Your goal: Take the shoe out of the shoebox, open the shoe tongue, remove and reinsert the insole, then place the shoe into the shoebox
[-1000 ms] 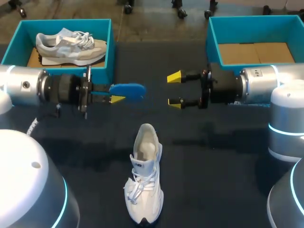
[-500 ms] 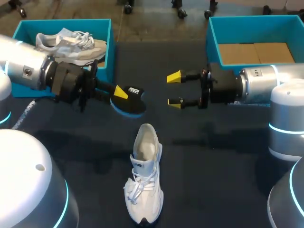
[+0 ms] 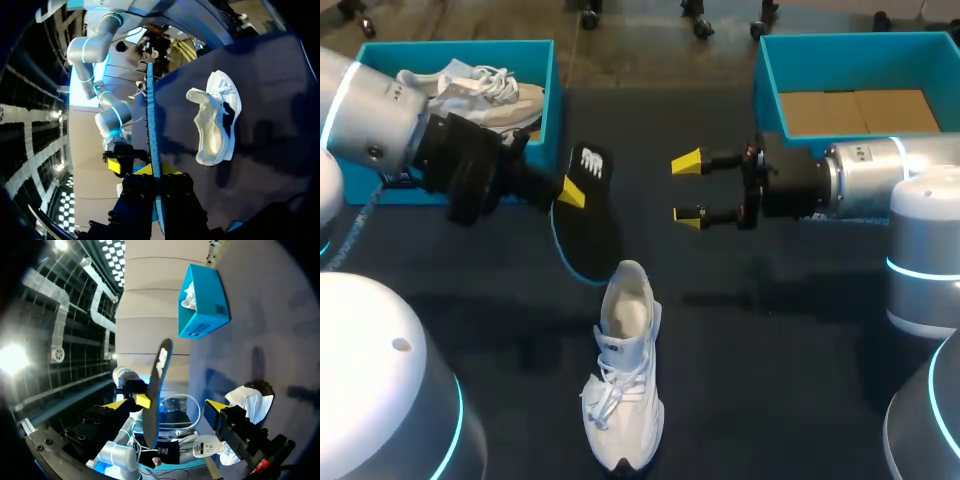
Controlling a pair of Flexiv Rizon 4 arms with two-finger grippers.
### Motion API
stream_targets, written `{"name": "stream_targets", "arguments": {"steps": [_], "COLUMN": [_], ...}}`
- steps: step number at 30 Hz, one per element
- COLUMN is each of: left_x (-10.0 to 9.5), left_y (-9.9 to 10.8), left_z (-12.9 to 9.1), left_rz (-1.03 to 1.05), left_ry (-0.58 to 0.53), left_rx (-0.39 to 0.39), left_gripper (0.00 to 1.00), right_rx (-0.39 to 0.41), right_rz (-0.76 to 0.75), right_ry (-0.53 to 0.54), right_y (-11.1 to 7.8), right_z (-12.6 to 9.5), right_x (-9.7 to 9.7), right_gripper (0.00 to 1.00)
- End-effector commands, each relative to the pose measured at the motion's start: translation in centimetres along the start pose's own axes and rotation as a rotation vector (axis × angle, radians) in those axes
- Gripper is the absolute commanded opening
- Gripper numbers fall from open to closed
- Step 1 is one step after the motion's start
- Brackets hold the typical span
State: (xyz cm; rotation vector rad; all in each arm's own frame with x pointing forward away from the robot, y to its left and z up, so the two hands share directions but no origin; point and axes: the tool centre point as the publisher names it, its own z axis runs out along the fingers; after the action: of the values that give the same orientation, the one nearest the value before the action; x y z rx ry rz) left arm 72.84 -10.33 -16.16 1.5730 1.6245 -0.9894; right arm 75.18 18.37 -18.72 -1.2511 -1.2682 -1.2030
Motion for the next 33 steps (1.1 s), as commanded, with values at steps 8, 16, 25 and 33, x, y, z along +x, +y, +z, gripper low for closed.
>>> {"name": "stream_targets", "arguments": {"steps": [8,16,25,33], "left_x": [1.7,1.7,2.2,2.9], "left_y": [2.3,2.3,3.7,4.2], "left_z": [1.4,1.4,2.0,3.0], "left_rz": [0.069,0.069,0.084,0.110], "left_ry": [-0.330,-0.330,-0.376,-0.388], "left_rx": [0.082,0.082,0.043,0.041], "left_gripper": [0.00,0.00,0.00,0.00], "right_rx": [-0.001,-0.001,-0.001,-0.001], "right_rz": [0.001,0.001,0.001,0.001], "right_ry": [-0.003,-0.003,-0.003,-0.003], "right_y": [0.0,0.0,0.0,0.0], "right_z": [0.2,0.2,0.2,0.2], "right_x": [0.0,0.0,0.0,0.0], "right_gripper": [1.00,1.00,1.00,1.00]}}
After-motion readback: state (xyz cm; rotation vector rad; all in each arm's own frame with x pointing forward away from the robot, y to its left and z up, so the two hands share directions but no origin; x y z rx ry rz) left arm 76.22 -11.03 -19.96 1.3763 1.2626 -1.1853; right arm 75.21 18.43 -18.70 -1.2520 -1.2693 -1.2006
